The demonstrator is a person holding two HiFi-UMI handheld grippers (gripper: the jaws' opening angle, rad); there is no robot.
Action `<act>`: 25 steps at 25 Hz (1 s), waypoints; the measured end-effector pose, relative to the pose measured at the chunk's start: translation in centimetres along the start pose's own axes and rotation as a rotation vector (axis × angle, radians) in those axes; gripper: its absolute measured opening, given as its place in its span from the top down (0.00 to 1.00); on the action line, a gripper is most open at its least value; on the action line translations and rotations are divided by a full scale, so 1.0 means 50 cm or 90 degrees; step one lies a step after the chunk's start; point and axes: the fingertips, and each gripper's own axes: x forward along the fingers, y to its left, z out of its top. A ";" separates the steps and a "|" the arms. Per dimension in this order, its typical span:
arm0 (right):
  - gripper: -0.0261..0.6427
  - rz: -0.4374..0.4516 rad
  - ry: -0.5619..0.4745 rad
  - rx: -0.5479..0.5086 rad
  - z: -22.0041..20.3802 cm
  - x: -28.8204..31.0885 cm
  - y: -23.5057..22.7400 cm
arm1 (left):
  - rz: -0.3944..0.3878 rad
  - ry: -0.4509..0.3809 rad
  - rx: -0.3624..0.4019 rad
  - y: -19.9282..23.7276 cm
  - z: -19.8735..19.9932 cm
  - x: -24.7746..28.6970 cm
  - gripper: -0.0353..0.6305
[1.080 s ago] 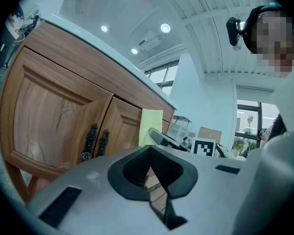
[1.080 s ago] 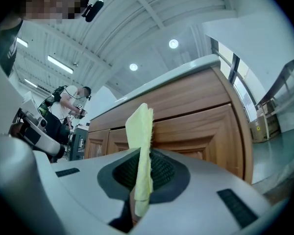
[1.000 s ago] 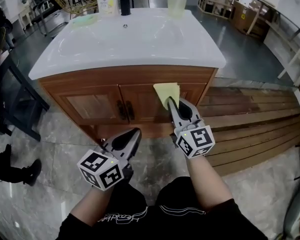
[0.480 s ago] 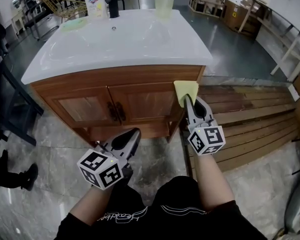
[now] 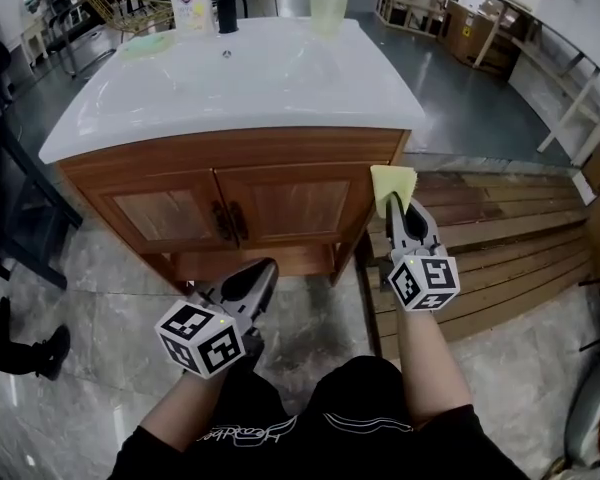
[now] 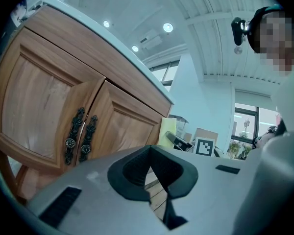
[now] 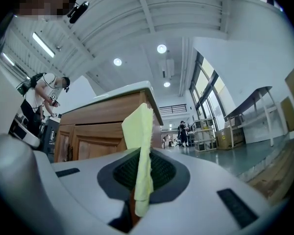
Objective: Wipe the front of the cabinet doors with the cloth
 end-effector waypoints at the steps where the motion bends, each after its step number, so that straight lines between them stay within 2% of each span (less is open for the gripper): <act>1: 0.90 0.004 -0.004 0.003 0.004 -0.003 0.004 | 0.000 -0.001 -0.002 0.002 -0.002 -0.001 0.94; 6: 0.90 0.037 -0.044 -0.005 0.044 -0.025 0.055 | 0.008 -0.002 -0.013 0.015 -0.014 -0.010 0.94; 12: 0.90 0.139 -0.081 0.000 0.065 -0.011 0.169 | 0.024 -0.001 -0.028 0.047 -0.028 -0.024 0.94; 17: 0.90 0.209 -0.060 -0.002 0.022 0.011 0.271 | 0.046 -0.011 -0.035 0.078 -0.030 -0.049 0.94; 25: 0.90 0.315 0.006 -0.053 -0.088 0.049 0.431 | 0.094 -0.024 -0.050 0.133 -0.031 -0.106 0.94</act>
